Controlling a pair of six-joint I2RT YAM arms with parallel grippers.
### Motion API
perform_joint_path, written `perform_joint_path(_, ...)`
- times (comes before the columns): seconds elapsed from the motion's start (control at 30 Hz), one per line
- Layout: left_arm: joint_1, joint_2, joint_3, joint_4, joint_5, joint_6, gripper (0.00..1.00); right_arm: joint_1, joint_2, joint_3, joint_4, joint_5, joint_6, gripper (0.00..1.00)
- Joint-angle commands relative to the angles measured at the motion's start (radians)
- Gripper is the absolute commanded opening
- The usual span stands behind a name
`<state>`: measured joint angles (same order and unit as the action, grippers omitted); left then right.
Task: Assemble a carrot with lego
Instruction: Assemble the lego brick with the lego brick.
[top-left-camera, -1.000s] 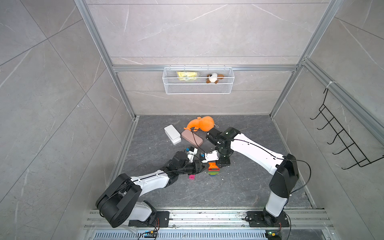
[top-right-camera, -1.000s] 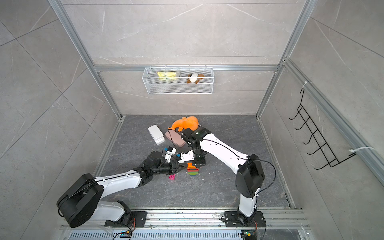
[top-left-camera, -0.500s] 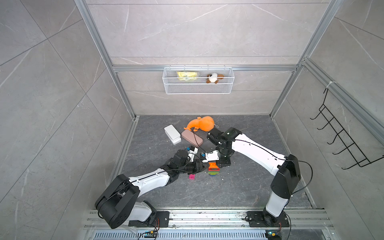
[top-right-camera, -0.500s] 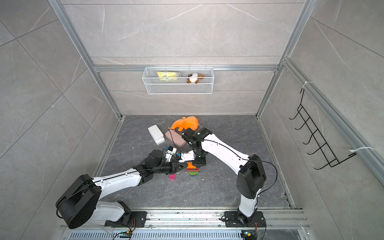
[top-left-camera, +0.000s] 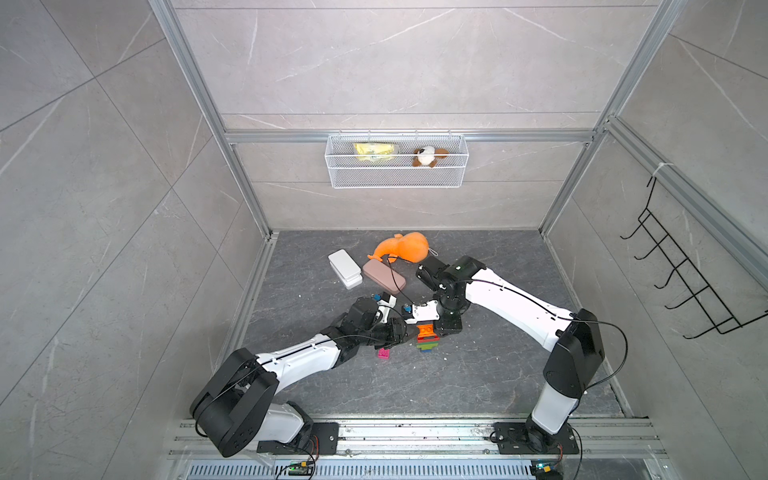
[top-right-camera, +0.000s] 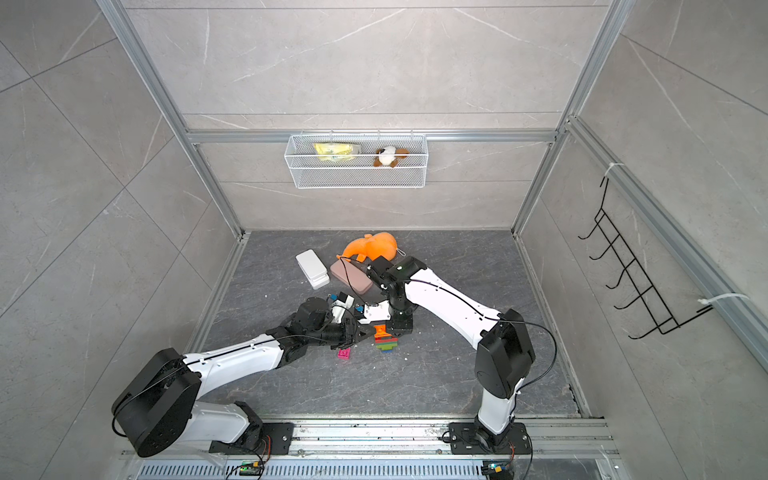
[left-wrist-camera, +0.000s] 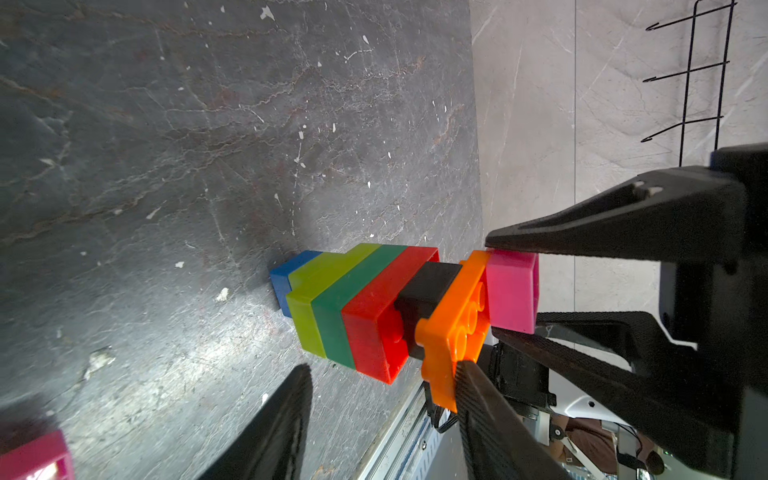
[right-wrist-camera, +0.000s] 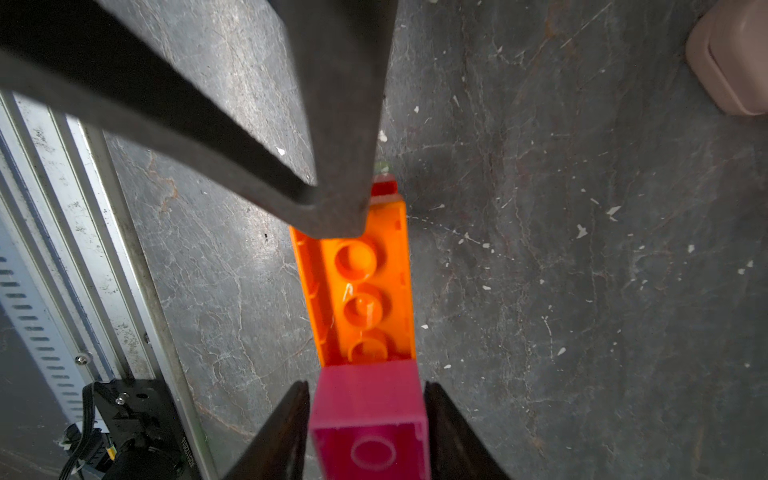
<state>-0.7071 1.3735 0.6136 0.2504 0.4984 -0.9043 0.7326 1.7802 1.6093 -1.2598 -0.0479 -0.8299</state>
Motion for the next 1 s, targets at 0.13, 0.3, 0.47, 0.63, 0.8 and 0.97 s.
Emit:
perform_joint_path(0.13, -0.003, -0.031, 0.044, -0.087, -0.027, 0.040, 0.65, -0.026, -0.078, -0.025, 0.032, -0.046, 0.024, 0.60)
perform_joint_path(0.3, -0.002, -0.099, 0.065, -0.110, -0.074, 0.093, 0.73, -0.069, -0.146, -0.030, 0.070, -0.112, 0.054, 0.61)
perform_joint_path(0.47, 0.011, -0.226, 0.093, -0.260, -0.214, 0.318, 0.75, -0.117, -0.255, -0.035, 0.132, -0.223, 0.147, 0.61)
perform_joint_path(0.63, 0.021, -0.361, 0.090, -0.430, -0.350, 0.672, 0.73, -0.165, -0.353, -0.099, 0.220, -0.374, 0.259, 0.63)
perform_joint_path(0.8, 0.021, -0.366, 0.075, -0.643, -0.459, 1.086, 0.73, -0.247, -0.393, -0.194, 0.323, -0.450, 0.424, 0.67)
perform_joint_path(0.97, 0.019, -0.288, 0.036, -0.698, -0.492, 1.387, 0.75, -0.373, -0.406, -0.300, 0.439, -0.543, 0.546, 0.71)
